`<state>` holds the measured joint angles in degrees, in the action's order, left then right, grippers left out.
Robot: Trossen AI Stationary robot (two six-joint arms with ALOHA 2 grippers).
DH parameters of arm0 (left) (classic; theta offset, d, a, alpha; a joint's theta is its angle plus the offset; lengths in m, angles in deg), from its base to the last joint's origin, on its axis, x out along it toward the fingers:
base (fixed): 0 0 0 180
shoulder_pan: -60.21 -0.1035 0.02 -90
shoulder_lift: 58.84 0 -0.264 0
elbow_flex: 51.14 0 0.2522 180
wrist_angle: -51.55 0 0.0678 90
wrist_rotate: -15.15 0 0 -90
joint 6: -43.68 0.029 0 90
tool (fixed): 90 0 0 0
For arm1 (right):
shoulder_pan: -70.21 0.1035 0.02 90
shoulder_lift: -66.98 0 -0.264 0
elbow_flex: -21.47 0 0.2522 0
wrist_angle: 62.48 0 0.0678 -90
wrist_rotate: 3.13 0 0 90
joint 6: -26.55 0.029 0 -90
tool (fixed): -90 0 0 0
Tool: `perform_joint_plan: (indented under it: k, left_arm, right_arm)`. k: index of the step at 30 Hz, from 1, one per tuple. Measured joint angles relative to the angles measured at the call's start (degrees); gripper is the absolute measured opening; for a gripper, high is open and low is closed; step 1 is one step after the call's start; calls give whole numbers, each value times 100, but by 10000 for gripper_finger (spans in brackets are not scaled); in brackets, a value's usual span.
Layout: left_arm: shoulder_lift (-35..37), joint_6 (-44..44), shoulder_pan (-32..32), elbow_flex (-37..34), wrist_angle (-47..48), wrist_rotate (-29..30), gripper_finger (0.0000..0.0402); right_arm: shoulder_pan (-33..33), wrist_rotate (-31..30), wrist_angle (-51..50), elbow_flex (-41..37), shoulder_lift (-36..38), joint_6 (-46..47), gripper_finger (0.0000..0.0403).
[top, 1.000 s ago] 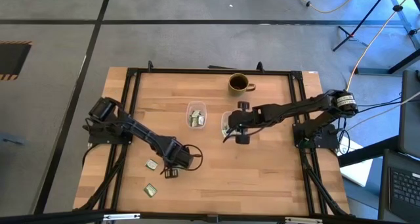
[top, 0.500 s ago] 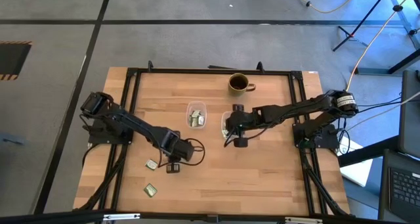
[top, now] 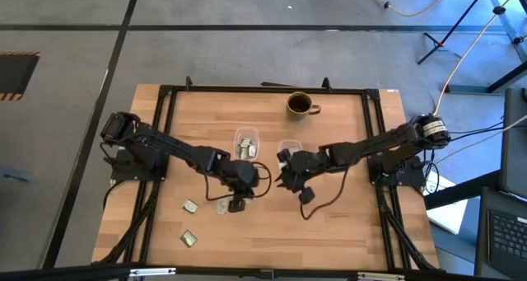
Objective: Pick and place items into bin
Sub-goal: Put the stevia packet into the right transparent bin
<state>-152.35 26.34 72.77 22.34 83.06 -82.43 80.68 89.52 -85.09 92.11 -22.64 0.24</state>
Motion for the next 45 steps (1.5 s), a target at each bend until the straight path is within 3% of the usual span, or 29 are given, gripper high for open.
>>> perform_joint_plan:
  k: [10, 18, 26, 38, 45]
  left_arm:
    - [0, 12, -225, 1, -1102, -799, 39]
    - [0, 478, -223, 2, -1337, -761, 39]
    - [0, 767, -223, 2, -1378, -756, 36]
    - [2, 775, -247, 4, -1530, -749, 36]
    - [4, 813, -322, 9, -1676, -749, 40]
  right_arm:
    - [286, -2, 674, 0, 0, 13, 80]
    - [287, 2, 784, 0, 0, 52, 81]
    - [298, 392, 860, 0, 0, 42, 82]
    - [294, 403, 893, 0, 0, 65, 183]
    - [296, 409, 954, 0, 0, 52, 197]
